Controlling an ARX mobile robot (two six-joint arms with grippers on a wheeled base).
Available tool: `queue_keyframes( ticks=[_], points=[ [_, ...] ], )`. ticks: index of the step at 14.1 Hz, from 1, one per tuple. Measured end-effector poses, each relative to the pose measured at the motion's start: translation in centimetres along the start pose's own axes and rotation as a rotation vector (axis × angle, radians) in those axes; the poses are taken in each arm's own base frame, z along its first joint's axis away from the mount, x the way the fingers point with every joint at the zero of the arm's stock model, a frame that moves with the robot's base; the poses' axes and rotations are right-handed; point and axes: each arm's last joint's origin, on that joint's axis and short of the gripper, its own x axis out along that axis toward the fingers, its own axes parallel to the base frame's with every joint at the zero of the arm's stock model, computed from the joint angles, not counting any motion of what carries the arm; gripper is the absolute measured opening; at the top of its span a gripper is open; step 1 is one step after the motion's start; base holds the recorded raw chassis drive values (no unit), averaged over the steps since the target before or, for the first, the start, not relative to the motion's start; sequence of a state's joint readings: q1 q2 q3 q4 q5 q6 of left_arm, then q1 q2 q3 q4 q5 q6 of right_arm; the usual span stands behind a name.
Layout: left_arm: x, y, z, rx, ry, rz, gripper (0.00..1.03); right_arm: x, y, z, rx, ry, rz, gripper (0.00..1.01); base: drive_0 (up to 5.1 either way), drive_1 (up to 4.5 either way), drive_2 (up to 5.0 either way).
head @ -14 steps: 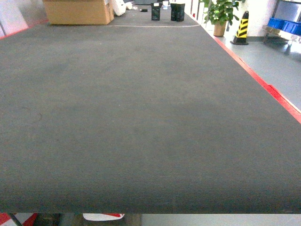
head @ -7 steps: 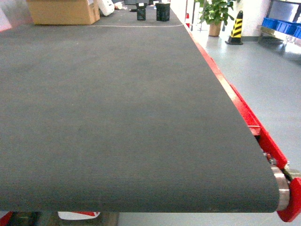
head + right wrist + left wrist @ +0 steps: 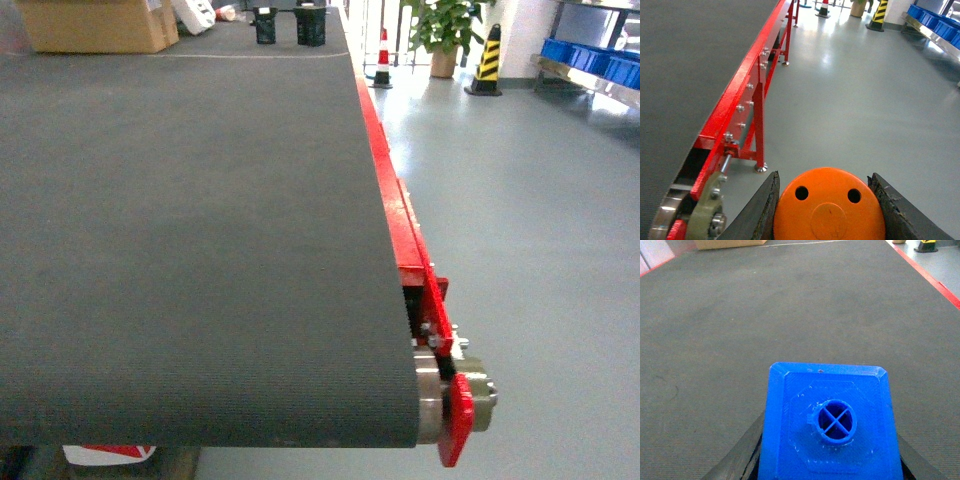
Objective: Sort blue parts and orange caps into right shelf containers
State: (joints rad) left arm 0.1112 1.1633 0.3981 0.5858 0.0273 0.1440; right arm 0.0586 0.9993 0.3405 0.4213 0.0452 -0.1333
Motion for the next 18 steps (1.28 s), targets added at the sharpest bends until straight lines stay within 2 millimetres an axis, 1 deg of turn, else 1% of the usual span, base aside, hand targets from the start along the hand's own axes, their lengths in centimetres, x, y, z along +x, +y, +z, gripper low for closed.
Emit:
queue_keyframes(
  ticks=[18],
  points=[
    [-0.02,-0.01,0.05,0.001,-0.004,-0.001,0.44,-0.01,0.0,0.02,0.0,-0.001,0.0,0.44,5.1,-2.39,-2.4]
  ],
)
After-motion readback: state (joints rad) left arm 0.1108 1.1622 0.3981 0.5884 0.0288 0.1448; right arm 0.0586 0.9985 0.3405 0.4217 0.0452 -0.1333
